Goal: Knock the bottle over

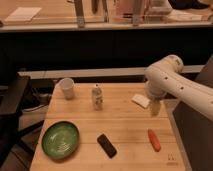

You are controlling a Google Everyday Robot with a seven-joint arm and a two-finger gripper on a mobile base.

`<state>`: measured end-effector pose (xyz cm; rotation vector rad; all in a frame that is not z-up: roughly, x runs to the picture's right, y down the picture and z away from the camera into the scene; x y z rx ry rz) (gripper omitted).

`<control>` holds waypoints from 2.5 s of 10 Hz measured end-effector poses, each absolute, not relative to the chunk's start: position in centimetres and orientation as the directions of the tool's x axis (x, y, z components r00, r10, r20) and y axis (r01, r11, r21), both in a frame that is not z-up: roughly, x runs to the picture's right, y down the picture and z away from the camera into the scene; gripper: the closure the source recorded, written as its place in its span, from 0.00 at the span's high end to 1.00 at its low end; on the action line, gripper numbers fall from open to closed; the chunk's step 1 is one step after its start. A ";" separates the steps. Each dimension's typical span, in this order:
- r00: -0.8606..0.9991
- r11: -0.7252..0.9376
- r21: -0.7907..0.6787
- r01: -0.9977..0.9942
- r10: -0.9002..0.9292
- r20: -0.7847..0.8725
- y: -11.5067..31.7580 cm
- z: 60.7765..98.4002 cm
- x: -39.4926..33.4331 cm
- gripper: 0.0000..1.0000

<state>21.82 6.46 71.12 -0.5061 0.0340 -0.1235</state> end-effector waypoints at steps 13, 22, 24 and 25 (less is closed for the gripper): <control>0.951 0.851 -0.429 0.303 -0.301 0.074 3.6 75.2 14.1 0.80; 0.918 0.828 -0.403 0.390 -0.385 0.097 3.0 76.6 11.5 0.80; 0.907 0.819 -0.395 0.415 -0.409 0.104 2.9 77.0 10.7 0.80; 0.904 0.818 -0.394 0.420 -0.414 0.105 2.9 77.1 10.7 0.80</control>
